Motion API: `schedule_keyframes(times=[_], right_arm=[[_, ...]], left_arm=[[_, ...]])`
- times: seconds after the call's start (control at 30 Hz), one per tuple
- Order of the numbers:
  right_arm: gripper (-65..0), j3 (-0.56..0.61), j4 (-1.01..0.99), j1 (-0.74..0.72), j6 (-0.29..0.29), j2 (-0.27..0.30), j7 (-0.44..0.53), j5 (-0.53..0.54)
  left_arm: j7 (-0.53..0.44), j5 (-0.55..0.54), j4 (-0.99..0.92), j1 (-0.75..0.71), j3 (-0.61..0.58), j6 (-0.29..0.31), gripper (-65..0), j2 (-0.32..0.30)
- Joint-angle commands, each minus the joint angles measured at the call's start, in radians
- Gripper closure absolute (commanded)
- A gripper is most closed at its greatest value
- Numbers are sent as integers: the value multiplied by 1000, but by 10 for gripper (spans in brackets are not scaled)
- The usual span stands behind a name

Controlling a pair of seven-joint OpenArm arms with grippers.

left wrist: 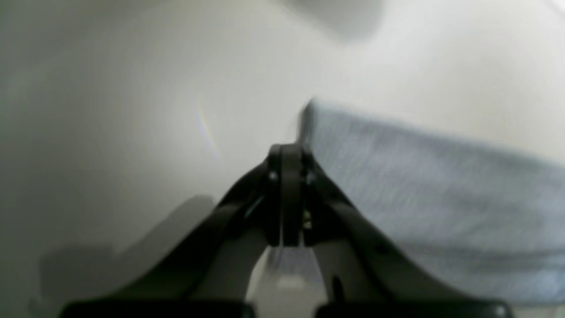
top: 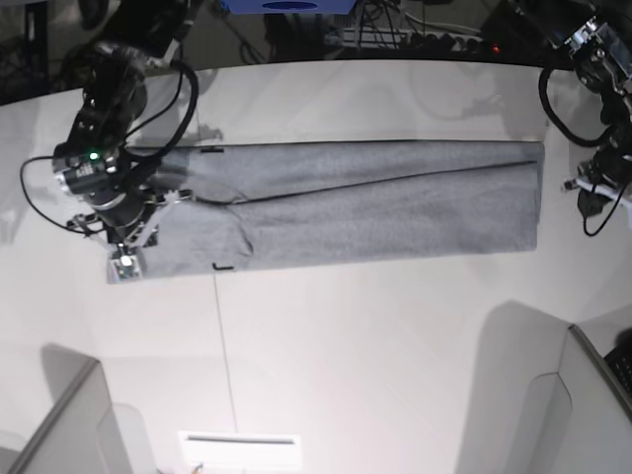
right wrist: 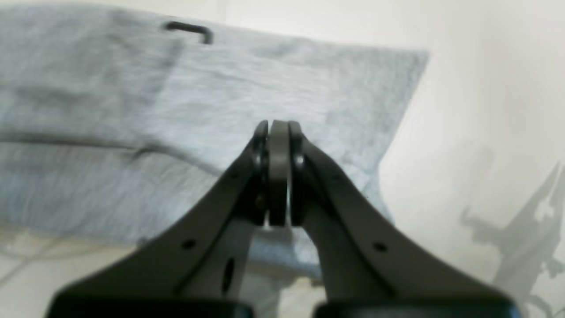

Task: Fold the T-shirt properly
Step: 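Pull the folded strip away from the table edge with both grippers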

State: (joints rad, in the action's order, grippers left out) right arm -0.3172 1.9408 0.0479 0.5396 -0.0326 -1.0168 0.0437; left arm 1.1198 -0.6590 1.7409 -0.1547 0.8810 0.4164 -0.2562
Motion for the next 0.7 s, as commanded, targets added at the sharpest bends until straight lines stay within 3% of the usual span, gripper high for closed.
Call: schedule_keyframes(times=[0.0, 0.13, 0.23, 0.33, 0.4, 0.53, 0.67], right_arm=[[0, 17, 21, 4, -2, 6, 13, 6], [0, 62, 24, 45, -2, -17, 20, 6], [0, 71, 24, 62, -2, -36, 22, 6], [0, 72, 21, 65, -2, -45, 19, 6], [0, 72, 21, 65, -2, -51, 16, 6], [0, 72, 21, 66, -2, -49, 14, 6], [0, 72, 21, 77, -2, -49, 19, 6]], left_arm=[[-13, -20, 9, -4, 4, 5, 0, -18], [-14, -25, 9, -50, 7, 11, -21, -15], [-14, -25, 8, -59, 8, 86, -237, -10], [-14, -23, -25, -55, 7, 178, -508, -9], [-16, -18, -88, -46, 5, 200, -632, -10], [-65, -21, -204, -10, -1, 207, -650, -12], [-100, -25, -276, 13, -18, 207, -607, -10]])
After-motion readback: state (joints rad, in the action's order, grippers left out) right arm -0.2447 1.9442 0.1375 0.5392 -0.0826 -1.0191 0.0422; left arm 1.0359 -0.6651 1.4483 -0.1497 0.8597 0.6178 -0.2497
